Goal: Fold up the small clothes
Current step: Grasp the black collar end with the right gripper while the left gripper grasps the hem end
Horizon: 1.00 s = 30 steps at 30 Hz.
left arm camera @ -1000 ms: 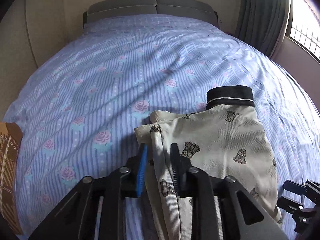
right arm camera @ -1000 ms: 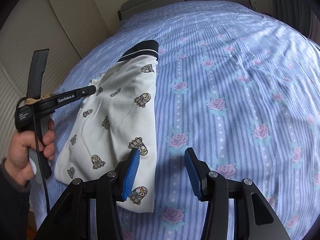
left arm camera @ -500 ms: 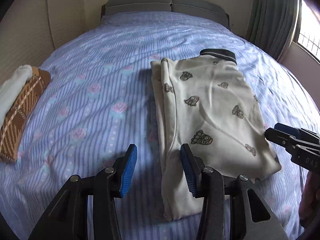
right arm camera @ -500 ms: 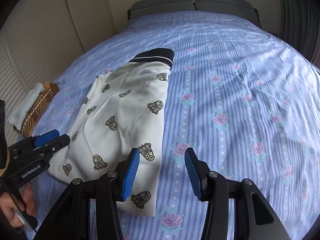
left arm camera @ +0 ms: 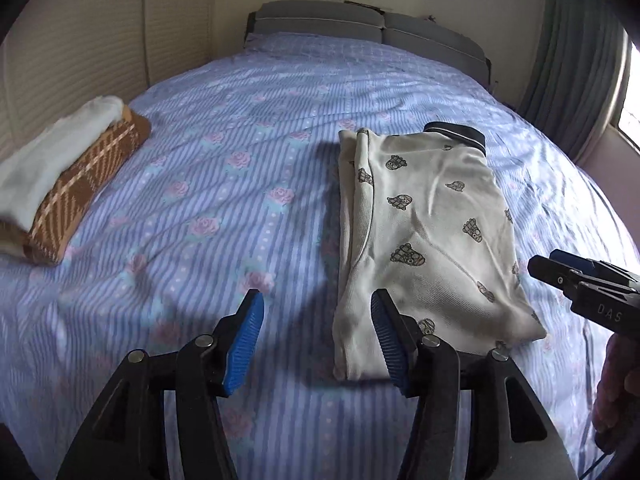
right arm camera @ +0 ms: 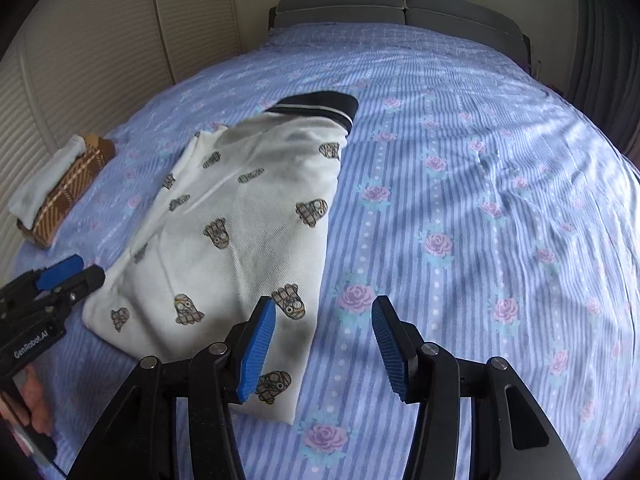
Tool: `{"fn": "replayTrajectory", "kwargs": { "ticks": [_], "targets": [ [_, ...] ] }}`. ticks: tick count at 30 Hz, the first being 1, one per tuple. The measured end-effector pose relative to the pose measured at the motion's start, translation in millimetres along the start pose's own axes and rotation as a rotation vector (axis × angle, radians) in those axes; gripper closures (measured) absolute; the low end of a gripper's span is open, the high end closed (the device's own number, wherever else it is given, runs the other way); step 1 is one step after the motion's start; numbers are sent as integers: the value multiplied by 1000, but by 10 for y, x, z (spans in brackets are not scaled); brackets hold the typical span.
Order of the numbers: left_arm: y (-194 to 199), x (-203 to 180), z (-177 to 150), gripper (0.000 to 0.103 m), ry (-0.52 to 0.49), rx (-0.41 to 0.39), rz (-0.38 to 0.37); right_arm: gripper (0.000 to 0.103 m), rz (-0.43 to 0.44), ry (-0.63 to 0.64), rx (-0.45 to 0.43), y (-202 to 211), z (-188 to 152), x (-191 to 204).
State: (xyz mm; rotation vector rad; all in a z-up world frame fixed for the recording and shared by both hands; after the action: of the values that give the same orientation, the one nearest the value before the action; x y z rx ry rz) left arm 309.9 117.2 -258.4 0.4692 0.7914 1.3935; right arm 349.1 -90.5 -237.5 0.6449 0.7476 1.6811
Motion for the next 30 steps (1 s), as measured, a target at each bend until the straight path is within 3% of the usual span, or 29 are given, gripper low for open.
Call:
{"fn": "replayTrajectory", "kwargs": {
  "ticks": [3, 7, 14, 18, 30],
  "targets": [
    [49, -26, -179, 46, 127, 19, -33, 37, 73, -5, -9, 55, 154, -20],
    [-43, -134, -341, 46, 197, 40, -58, 36, 168, -21, 9, 36, 312, -44],
    [-176, -132, -377, 46, 363, 6, -138, 36, 206, -20, 72, -206, 321, -109],
    [-261, -223, -333, 46, 414, 3, -205, 36, 255, -39, 96, -369, 390, -126],
    [-435, -279, -175, 46, 489, -14, -239, 36, 400, -77, 194, -1001, 827, 26]
  ]
}}
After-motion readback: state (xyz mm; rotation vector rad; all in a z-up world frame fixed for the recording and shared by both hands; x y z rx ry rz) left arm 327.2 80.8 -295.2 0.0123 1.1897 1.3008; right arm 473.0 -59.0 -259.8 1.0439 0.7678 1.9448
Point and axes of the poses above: each gripper's, at about its wrist camera, not at the fingertips, and y roughly against the way its jaws point, x to its left, z to its top, the point moved 10 cm from there along -y, roughly the way its jaws point, and after that the axes turned 6 degrees about -z, right-handed, at the moved point
